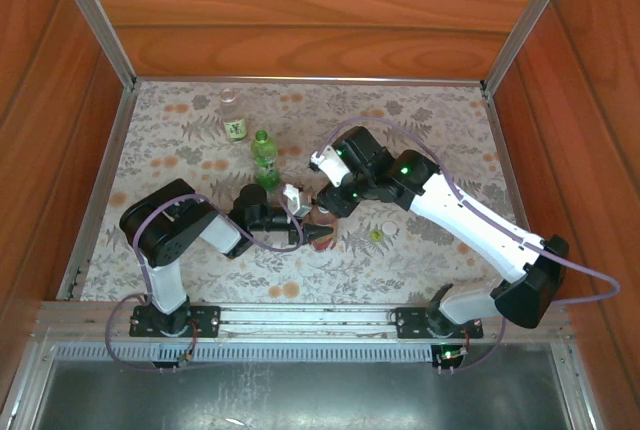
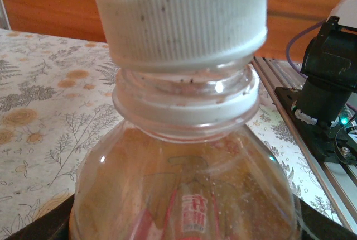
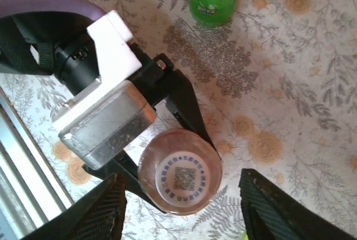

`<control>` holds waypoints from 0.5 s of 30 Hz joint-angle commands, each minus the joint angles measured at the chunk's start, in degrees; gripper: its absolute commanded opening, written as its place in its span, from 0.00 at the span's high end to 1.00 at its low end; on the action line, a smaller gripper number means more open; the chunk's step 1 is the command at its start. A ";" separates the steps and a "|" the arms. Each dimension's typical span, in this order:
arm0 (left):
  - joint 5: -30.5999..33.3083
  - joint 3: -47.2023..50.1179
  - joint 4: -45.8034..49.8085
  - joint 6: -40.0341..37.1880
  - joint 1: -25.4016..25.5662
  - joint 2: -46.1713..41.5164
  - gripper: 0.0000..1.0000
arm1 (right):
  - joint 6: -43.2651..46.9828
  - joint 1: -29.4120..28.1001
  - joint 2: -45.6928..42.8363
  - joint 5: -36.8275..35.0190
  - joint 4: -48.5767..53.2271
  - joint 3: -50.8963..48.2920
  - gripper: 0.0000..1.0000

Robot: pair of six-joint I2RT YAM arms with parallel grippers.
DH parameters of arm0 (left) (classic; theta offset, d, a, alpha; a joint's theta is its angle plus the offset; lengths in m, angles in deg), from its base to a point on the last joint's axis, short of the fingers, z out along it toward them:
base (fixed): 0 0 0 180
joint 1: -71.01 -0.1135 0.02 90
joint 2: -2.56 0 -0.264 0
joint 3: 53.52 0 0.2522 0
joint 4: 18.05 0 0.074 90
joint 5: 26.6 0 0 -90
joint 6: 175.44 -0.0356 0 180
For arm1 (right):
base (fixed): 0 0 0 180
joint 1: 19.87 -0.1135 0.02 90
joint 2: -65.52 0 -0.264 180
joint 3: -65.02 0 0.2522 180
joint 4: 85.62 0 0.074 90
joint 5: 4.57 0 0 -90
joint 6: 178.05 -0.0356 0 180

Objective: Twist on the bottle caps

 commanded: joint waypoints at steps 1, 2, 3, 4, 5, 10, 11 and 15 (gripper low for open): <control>-1.48 0.48 4.12 1.12 -0.45 1.16 0.40 | -2.41 0.22 1.55 2.42 0.13 0.33 0.38; -1.51 0.48 4.05 1.12 -0.45 1.07 0.40 | -2.85 0.23 2.01 2.71 0.27 0.33 0.38; -1.49 0.50 4.07 1.12 -0.38 0.99 0.40 | -3.19 0.23 2.31 3.16 0.40 0.40 0.38; -1.51 0.56 4.10 1.12 -0.44 0.98 0.40 | -3.86 0.23 2.74 3.41 0.71 0.59 0.39; -1.49 0.53 4.10 1.12 -0.40 0.98 0.40 | -4.72 0.39 3.13 3.47 1.16 0.91 0.40; -1.60 0.48 4.06 1.12 -0.44 0.98 0.40 | -6.85 1.10 3.80 4.63 2.35 1.39 0.45; -1.68 0.48 4.09 1.12 -0.45 0.98 0.40 | -7.01 1.17 3.86 4.68 2.34 1.27 0.46; -1.77 0.47 4.05 1.12 -0.40 0.98 0.40 | -7.29 1.46 4.24 5.42 2.10 1.30 0.52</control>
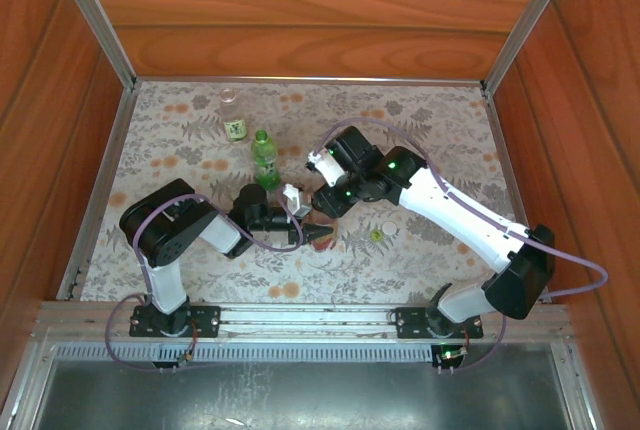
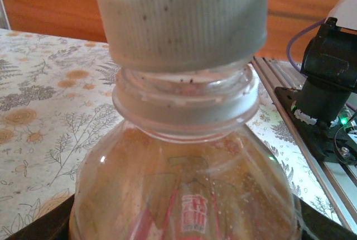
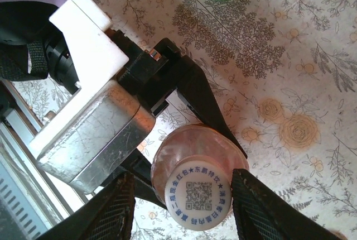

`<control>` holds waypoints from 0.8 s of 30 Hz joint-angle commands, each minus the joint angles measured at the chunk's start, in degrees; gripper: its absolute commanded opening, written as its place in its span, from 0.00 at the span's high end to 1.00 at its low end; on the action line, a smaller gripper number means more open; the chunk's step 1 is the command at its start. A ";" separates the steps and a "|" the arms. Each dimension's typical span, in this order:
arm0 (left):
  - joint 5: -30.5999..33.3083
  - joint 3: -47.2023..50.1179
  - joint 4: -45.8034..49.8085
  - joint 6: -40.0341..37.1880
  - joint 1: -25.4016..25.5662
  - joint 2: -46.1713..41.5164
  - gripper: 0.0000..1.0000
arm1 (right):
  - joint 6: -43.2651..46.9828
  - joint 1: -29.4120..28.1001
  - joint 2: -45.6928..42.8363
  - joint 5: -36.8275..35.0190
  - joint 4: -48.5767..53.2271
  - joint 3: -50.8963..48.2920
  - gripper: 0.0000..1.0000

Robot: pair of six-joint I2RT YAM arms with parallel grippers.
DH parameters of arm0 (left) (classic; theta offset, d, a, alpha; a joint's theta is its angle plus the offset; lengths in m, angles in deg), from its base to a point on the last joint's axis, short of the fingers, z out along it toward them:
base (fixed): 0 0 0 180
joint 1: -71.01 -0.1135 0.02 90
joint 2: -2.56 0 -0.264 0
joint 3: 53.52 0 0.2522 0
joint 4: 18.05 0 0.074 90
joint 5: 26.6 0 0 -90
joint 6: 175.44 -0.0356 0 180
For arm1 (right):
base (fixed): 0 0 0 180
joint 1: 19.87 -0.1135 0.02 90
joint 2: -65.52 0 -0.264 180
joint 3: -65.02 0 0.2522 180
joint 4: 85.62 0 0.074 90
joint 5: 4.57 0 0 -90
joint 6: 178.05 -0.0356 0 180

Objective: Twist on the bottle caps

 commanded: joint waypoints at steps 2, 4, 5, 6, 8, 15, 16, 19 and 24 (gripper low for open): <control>-1.61 0.48 4.09 1.07 -0.36 0.91 0.40 | -1.35 0.67 0.89 2.11 1.16 1.39 0.56; -1.61 0.51 4.08 1.07 -0.38 0.90 0.40 | -1.30 0.76 1.15 2.06 1.41 1.39 0.58; -1.57 0.48 4.08 1.07 -0.36 0.90 0.40 | -1.21 0.84 1.31 1.99 1.52 1.39 0.58; -1.71 0.54 4.06 1.08 -0.38 0.88 0.40 | -1.17 0.85 1.37 1.82 1.71 1.30 0.58; -1.71 0.48 4.07 1.10 -0.37 0.87 0.40 | -1.17 0.91 1.11 1.71 1.77 1.21 0.58; -1.80 0.40 4.06 1.16 -0.31 0.94 0.40 | -0.55 1.02 0.36 0.67 1.90 0.87 0.66; -1.78 0.39 4.10 1.16 -0.37 0.90 0.40 | -0.47 1.02 0.31 0.48 1.97 0.86 0.66; -1.84 0.39 4.11 1.28 -0.38 0.90 0.40 | -0.29 1.02 0.03 0.35 1.92 0.51 0.66; -1.97 0.26 4.08 1.34 -0.37 0.92 0.40 | -0.07 1.03 0.33 0.40 1.92 0.28 0.65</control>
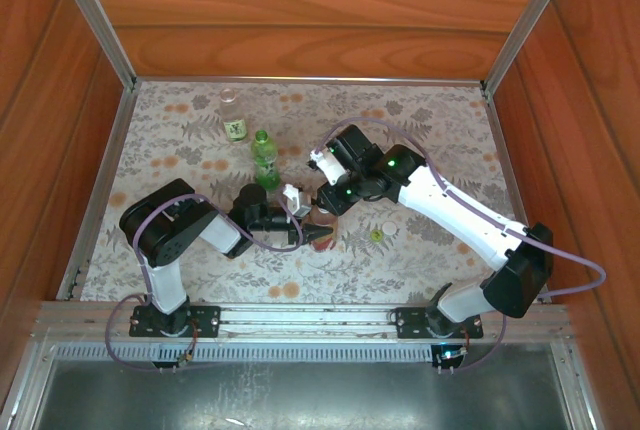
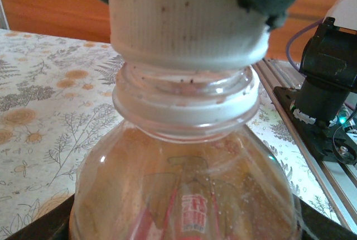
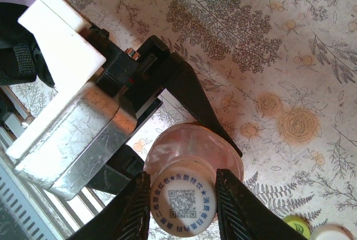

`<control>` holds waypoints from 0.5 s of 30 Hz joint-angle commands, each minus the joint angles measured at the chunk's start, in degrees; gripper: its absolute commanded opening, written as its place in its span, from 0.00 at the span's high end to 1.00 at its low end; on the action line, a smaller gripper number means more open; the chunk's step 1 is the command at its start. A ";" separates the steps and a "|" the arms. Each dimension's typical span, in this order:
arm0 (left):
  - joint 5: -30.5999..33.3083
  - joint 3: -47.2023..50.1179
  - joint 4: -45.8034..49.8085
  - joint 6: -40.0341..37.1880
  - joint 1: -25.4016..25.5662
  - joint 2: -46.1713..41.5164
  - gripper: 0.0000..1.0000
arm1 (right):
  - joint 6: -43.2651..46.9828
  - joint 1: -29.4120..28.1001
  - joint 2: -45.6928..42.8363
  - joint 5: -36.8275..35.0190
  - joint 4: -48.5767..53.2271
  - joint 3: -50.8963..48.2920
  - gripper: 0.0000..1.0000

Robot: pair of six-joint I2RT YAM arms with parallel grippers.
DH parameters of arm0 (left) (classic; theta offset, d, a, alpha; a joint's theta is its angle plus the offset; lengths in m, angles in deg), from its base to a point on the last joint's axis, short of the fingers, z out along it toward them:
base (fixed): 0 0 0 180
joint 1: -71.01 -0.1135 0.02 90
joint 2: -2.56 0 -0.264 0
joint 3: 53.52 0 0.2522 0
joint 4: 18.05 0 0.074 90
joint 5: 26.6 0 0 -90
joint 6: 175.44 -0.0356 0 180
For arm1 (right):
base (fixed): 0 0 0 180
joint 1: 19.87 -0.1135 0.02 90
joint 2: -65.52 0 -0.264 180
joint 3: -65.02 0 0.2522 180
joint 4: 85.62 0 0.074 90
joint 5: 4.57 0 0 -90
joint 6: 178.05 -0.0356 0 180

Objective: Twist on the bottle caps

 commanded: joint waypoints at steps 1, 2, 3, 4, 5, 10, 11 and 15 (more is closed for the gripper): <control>-1.64 0.30 4.05 1.43 -0.37 0.94 0.40 | 0.70 0.28 -0.35 0.14 1.30 -0.09 0.65; -1.66 0.24 4.11 1.70 -0.34 0.90 0.40 | 1.23 0.28 -0.62 0.16 0.61 -0.76 0.65; -1.66 0.16 4.11 2.13 -0.35 0.97 0.40 | 1.74 0.28 -1.07 0.14 -0.43 -1.80 0.65; -1.70 0.05 4.04 2.42 -0.31 1.05 0.40 | 2.18 0.28 -1.51 0.16 -1.27 -2.67 0.65; -1.73 0.05 4.05 2.49 -0.35 1.07 0.40 | 2.64 0.28 -1.94 0.14 -2.26 -3.68 0.65; -1.71 -0.06 4.08 2.77 -0.38 1.11 0.41 | 3.68 0.28 -3.37 0.46 -4.74 -6.86 0.66; -1.73 -0.06 4.03 2.77 -0.46 1.15 0.41 | 3.75 0.28 -3.61 0.46 -4.85 -7.19 0.66; -1.71 -0.05 4.04 2.81 -0.47 1.16 0.41 | 3.30 0.28 -4.68 0.24 -5.59 -7.65 0.68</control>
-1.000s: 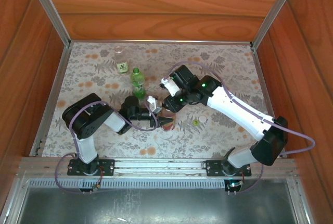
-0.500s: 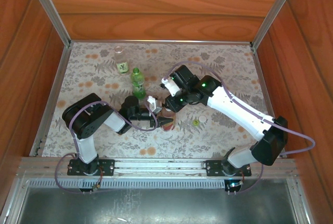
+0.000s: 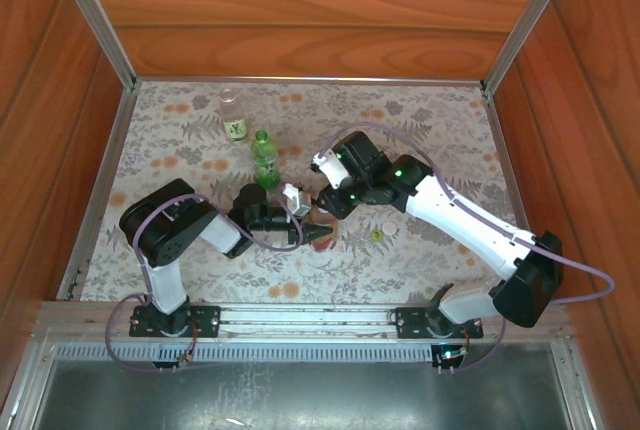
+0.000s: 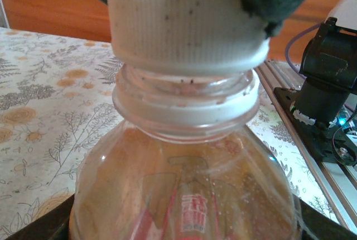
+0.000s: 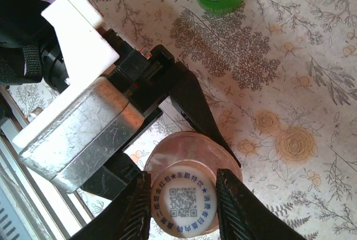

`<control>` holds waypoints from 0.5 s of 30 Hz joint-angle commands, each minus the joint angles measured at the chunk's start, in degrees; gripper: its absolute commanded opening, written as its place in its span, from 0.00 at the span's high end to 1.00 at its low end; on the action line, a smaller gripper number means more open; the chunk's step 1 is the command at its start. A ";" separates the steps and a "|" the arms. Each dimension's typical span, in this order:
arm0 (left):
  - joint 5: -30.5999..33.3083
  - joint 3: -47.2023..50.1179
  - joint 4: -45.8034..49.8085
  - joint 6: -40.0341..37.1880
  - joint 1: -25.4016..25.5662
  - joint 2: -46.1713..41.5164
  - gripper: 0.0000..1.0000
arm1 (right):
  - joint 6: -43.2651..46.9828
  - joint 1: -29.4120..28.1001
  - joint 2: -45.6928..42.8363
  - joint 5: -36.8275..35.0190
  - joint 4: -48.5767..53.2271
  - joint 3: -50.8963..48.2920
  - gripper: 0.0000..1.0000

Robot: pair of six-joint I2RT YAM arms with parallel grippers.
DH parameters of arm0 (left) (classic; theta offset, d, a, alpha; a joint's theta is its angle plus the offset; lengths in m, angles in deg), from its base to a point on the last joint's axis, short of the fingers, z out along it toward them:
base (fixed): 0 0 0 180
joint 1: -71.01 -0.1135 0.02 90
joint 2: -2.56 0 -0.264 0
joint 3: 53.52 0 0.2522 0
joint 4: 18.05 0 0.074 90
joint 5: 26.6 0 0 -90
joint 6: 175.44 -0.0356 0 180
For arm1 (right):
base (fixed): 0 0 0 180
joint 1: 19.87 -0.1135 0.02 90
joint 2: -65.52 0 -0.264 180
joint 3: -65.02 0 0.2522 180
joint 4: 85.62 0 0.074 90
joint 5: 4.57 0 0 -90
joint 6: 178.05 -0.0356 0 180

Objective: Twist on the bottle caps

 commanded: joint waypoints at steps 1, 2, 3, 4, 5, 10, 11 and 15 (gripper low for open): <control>-1.64 -0.04 4.07 2.31 -0.46 1.16 0.41 | 0.23 0.28 -0.49 -0.13 1.41 -1.35 0.69; -1.49 -0.02 4.09 2.32 -0.45 1.11 0.41 | -0.17 0.30 -0.55 -0.38 1.52 -1.07 0.70; -1.24 0.07 4.01 2.39 -0.44 1.07 0.41 | -0.66 0.29 -0.57 -0.74 1.47 -0.94 0.70; -0.62 0.09 4.06 2.47 -0.45 1.07 0.41 | -1.73 0.29 -0.58 -1.22 1.53 -0.84 0.70; -0.27 0.04 4.05 2.61 -0.53 0.96 0.41 | -3.16 0.28 -0.75 -1.30 1.24 -1.12 0.69; 0.55 -0.17 4.05 2.52 -0.50 1.11 0.41 | -11.04 -0.65 -2.47 -1.55 -0.46 -5.06 0.66; 0.46 -0.33 4.06 2.57 -0.46 1.30 0.41 | -12.13 -1.00 -3.21 -1.60 -1.34 -6.29 0.66; -0.41 -0.70 4.05 2.83 -0.41 1.52 0.41 | -13.97 -1.35 -4.63 -1.22 -2.47 -8.47 0.63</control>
